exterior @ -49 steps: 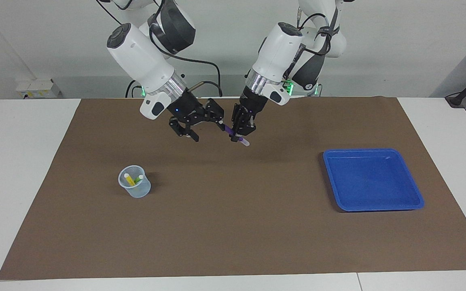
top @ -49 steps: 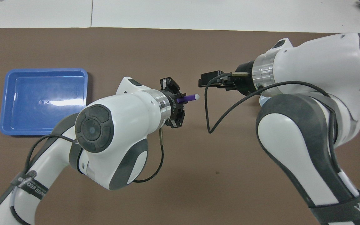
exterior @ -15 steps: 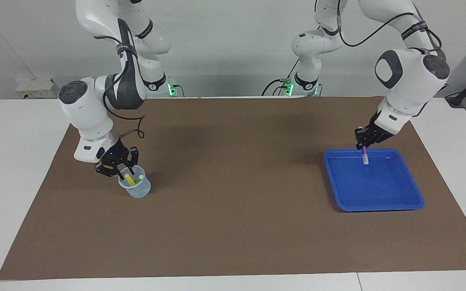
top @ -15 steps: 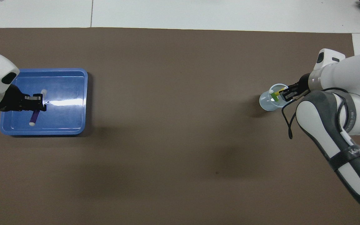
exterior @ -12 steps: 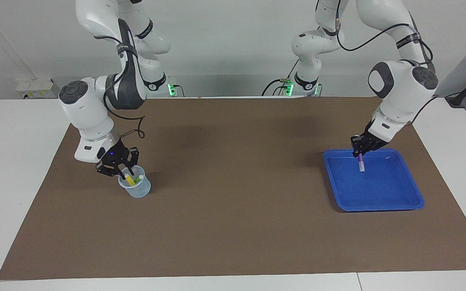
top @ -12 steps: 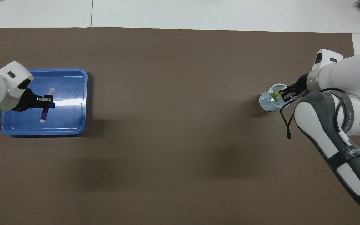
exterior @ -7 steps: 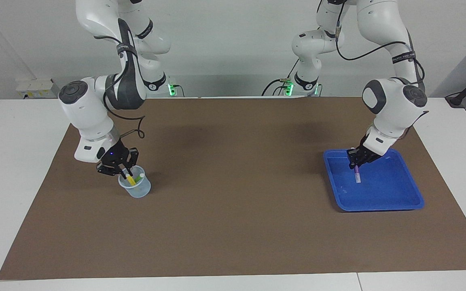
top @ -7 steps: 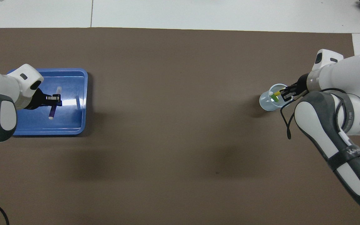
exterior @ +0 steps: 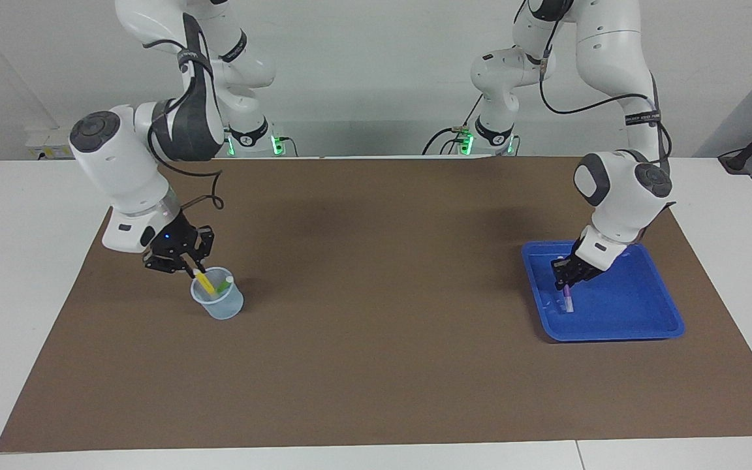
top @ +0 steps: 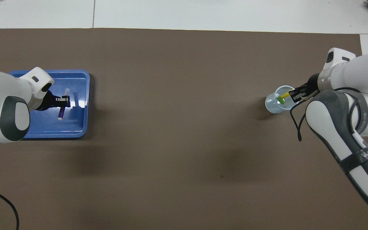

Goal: Right arm passes pens to left for tray arrangement
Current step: 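Lower the purple pen into the blue tray and open the left gripper, then grasp the yellow pen in the cup with the right gripper, then carry the yellow pen toward the left gripper while the left gripper approaches, then grasp the yellow pen with the left gripper while the right gripper releases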

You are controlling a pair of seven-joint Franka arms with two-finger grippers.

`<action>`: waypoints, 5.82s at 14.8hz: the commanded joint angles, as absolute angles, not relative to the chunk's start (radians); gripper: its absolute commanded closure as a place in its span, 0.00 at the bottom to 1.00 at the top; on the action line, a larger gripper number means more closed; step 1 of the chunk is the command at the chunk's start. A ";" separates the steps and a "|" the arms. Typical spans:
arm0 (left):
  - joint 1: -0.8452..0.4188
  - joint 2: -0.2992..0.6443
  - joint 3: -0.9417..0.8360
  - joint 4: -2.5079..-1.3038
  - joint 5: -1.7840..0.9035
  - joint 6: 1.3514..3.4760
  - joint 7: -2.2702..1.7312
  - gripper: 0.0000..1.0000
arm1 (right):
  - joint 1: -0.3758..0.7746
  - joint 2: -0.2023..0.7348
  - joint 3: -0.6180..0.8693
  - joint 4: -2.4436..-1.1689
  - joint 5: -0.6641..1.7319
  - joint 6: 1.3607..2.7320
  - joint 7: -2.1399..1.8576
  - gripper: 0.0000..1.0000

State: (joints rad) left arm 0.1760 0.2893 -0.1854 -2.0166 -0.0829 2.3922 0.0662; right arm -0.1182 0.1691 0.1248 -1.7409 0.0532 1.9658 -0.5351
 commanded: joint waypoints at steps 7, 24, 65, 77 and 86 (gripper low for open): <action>0.150 0.285 -0.183 -2.080 -0.064 2.465 0.029 0.70 | -0.138 0.046 0.141 -1.597 0.200 1.658 -0.336 1.00; 0.105 0.184 -0.198 -1.852 -0.081 1.985 -0.335 0.00 | 0.089 0.048 0.152 -1.749 0.534 1.966 0.385 1.00; -0.443 0.183 -0.215 -1.819 -0.281 2.430 -2.092 0.67 | 0.241 0.097 0.152 -1.784 0.595 2.161 0.560 1.00; -0.446 0.187 -0.212 -1.795 -0.275 2.404 -2.086 1.00 | 0.235 0.097 0.150 -1.781 0.580 2.161 0.554 0.19; -0.361 0.176 -0.198 -1.786 -0.259 2.238 -1.811 1.00 | 0.097 0.104 0.147 -1.766 0.278 2.046 0.177 0.18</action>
